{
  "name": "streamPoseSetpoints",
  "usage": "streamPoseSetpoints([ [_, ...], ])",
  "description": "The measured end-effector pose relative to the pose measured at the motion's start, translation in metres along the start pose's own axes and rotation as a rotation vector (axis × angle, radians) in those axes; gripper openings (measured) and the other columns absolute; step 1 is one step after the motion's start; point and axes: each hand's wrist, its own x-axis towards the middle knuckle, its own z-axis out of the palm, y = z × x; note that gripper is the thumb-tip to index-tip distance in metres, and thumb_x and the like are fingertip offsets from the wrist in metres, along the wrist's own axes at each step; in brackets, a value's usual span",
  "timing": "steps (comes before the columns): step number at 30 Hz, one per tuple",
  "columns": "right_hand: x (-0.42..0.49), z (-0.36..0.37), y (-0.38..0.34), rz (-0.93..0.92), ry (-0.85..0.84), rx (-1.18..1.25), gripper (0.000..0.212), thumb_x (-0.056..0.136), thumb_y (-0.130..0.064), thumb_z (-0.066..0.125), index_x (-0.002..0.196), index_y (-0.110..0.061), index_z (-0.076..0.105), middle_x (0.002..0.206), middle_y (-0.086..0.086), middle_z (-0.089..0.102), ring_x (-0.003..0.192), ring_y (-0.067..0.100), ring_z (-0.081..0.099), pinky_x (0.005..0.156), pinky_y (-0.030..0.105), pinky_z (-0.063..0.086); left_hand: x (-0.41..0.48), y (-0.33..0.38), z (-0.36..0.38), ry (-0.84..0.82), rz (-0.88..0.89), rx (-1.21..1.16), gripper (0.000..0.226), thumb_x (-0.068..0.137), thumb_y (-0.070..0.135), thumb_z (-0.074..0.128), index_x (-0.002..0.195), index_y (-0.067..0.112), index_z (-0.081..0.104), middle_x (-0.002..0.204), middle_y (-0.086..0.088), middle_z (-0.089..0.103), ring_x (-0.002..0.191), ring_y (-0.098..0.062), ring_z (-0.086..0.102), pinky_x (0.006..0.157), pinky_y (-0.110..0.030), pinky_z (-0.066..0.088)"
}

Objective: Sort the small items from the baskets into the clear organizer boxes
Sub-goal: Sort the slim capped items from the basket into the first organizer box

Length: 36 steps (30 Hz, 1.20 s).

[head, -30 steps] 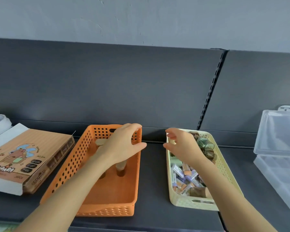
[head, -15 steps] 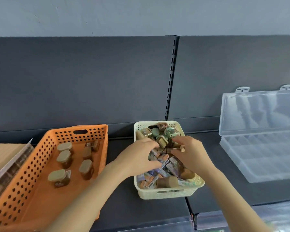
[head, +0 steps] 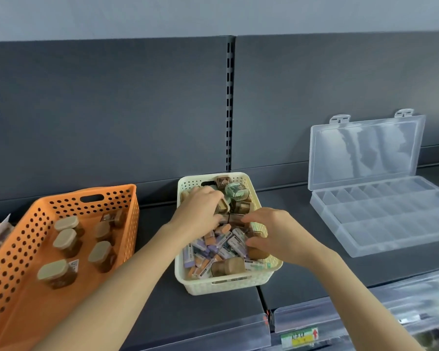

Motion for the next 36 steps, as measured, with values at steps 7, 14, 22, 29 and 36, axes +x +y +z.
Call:
streamPoseSetpoints([
  [7, -0.001, 0.003, 0.004, -0.076, -0.076, -0.14, 0.037, 0.084, -0.032, 0.063, 0.119, -0.018, 0.06, 0.115, -0.004, 0.059, 0.103, 0.018, 0.056, 0.084, 0.034, 0.051, 0.004, 0.0, 0.009, 0.071, -0.052, 0.122, 0.034, 0.091, 0.033, 0.057, 0.12, 0.016, 0.054, 0.116, -0.002, 0.057, 0.114, -0.023, 0.043, 0.093, -0.036, 0.043],
  [14, 0.003, 0.006, -0.001, -0.143, -0.227, -0.362, 0.035, 0.08, -0.044, 0.063, 0.107, -0.022, 0.059, 0.098, -0.004, 0.06, 0.091, 0.019, 0.054, 0.073, 0.028, 0.043, -0.021, -0.006, 0.0, 0.174, -0.136, -0.261, 0.03, 0.088, 0.026, 0.06, 0.117, 0.018, 0.057, 0.111, 0.005, 0.057, 0.092, -0.009, 0.054, 0.074, -0.022, 0.046],
  [22, 0.018, 0.0, -0.012, -0.013, 0.08, 0.097, 0.015, 0.083, -0.02, 0.066, 0.098, -0.019, 0.068, 0.089, -0.005, 0.068, 0.083, 0.015, 0.063, 0.074, 0.031, 0.053, -0.058, -0.024, -0.029, 0.375, -0.298, -0.488, 0.035, 0.082, 0.028, 0.07, 0.113, 0.021, 0.057, 0.103, 0.015, 0.057, 0.095, -0.007, 0.058, 0.074, -0.018, 0.042],
  [29, 0.036, 0.023, -0.079, 0.17, 0.086, 0.838, 0.014, 0.092, -0.02, 0.06, 0.088, -0.012, 0.071, 0.086, 0.012, 0.071, 0.082, 0.029, 0.071, 0.074, 0.045, 0.059, -0.104, -0.062, -0.052, 0.445, -0.325, -0.452, 0.043, 0.083, 0.029, 0.068, 0.124, 0.024, 0.055, 0.11, 0.015, 0.058, 0.092, -0.001, 0.057, 0.071, -0.011, 0.04],
  [36, 0.061, 0.062, -0.153, 0.108, -0.058, 0.981, 0.012, 0.091, -0.012, 0.06, 0.093, -0.006, 0.071, 0.086, 0.01, 0.07, 0.083, 0.021, 0.07, 0.077, 0.038, 0.059, -0.173, -0.141, -0.07, 0.407, -0.499, -0.324, 0.045, 0.083, 0.027, 0.068, 0.126, 0.025, 0.053, 0.123, 0.008, 0.06, 0.105, -0.008, 0.058, 0.089, -0.028, 0.047],
])
